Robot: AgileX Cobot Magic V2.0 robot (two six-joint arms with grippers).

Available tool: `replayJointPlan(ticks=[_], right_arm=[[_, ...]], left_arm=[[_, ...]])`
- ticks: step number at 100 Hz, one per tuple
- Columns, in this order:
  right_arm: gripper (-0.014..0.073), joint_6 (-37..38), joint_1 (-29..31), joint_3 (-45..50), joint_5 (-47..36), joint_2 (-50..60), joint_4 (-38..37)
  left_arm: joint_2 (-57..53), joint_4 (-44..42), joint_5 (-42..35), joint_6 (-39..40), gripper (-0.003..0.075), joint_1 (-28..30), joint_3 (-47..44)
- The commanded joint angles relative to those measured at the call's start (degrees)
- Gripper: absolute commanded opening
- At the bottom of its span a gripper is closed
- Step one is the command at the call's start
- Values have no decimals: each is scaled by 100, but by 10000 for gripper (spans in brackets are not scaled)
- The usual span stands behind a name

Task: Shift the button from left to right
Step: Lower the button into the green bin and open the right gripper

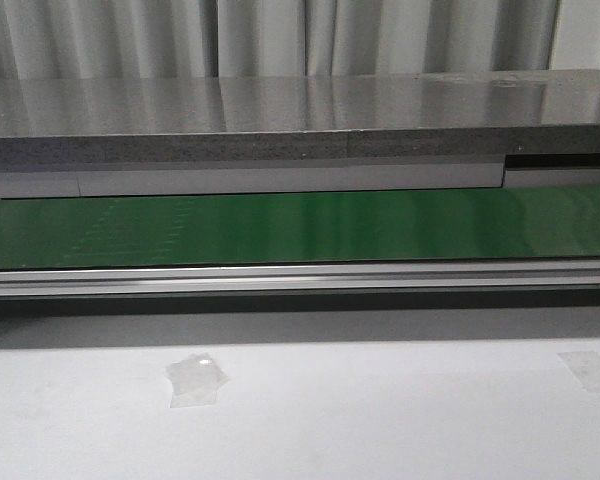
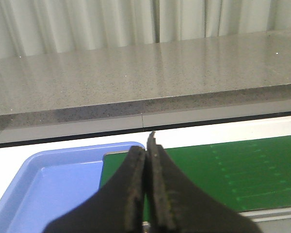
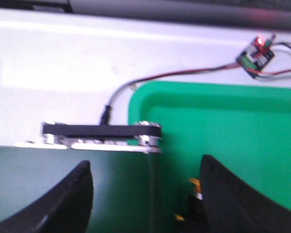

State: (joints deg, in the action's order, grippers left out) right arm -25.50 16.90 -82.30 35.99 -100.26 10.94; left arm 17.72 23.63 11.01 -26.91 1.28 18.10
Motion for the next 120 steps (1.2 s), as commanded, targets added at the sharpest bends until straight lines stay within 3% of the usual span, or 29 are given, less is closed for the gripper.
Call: replayJointPlan(ticks=[1, 36, 88, 120], right_arm=[[476, -6, -243, -158, -418, 508, 232], [476, -12, -1008, 436, -957, 1447, 628], [476, -12, -1336, 3815, -2765, 4391, 650], [476, -12, -1336, 5132, -2897, 6165, 729]], left_arm=[[31, 95, -453, -1, -20, -40, 163], [31, 95, -453, -1, -20, -40, 163], [31, 95, -453, -1, -20, -40, 163], [31, 95, -453, -1, -20, -40, 163]])
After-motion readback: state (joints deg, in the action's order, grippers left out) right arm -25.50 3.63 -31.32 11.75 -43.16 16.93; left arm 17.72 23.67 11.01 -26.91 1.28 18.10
